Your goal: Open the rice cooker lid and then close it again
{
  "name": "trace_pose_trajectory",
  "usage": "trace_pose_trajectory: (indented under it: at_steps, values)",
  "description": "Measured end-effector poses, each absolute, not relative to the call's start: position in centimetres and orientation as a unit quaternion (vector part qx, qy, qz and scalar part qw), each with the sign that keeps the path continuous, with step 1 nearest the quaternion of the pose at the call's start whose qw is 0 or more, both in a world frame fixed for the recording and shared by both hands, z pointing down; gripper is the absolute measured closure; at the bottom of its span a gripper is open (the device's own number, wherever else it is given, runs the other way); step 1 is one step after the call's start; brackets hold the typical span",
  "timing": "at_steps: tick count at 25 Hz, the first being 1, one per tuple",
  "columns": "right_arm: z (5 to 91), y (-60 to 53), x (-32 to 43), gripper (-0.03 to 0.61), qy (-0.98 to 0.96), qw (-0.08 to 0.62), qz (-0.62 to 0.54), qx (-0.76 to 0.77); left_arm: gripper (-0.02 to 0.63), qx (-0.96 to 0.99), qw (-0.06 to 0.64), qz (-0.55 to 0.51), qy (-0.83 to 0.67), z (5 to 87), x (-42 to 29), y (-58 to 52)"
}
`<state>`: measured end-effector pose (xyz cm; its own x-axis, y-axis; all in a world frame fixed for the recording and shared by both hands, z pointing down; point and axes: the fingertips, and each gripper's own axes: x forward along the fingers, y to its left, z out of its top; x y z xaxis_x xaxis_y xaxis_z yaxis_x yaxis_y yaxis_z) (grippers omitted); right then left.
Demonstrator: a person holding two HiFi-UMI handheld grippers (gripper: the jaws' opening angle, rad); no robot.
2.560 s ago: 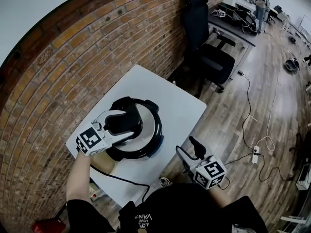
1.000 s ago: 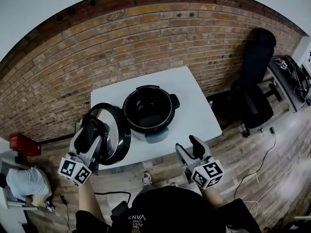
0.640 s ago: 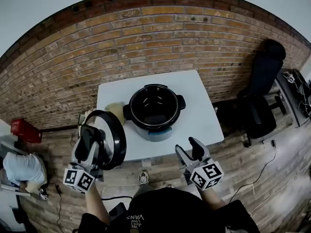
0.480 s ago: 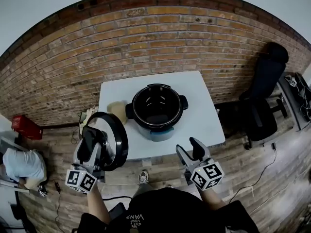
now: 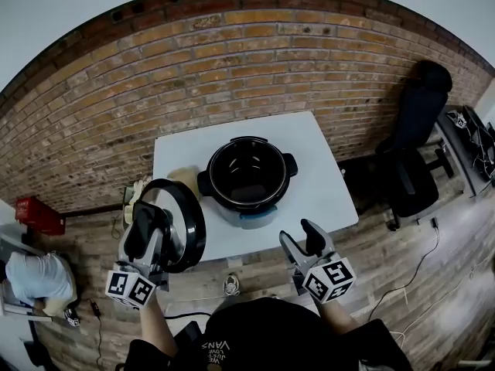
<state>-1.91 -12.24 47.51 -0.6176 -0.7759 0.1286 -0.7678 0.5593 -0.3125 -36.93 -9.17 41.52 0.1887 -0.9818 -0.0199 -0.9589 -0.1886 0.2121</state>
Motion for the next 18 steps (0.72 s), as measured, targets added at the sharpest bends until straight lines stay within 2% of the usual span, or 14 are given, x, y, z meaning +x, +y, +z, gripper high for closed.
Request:
trace_pose_trajectory:
  at_steps: [9,18]
  values:
    - [47.4,-12.9,-1.2,0.313,0.851,0.023,-0.173,-0.495,0.337,0.839,0.043,-0.043,-0.54,39.8,-34.0,-16.6]
    - [48.0,-12.1,1.5,0.313,0.79,0.048,-0.173,-0.586,0.337,0.926,-0.004,0.026,-0.377,39.4,-26.6,-24.6]
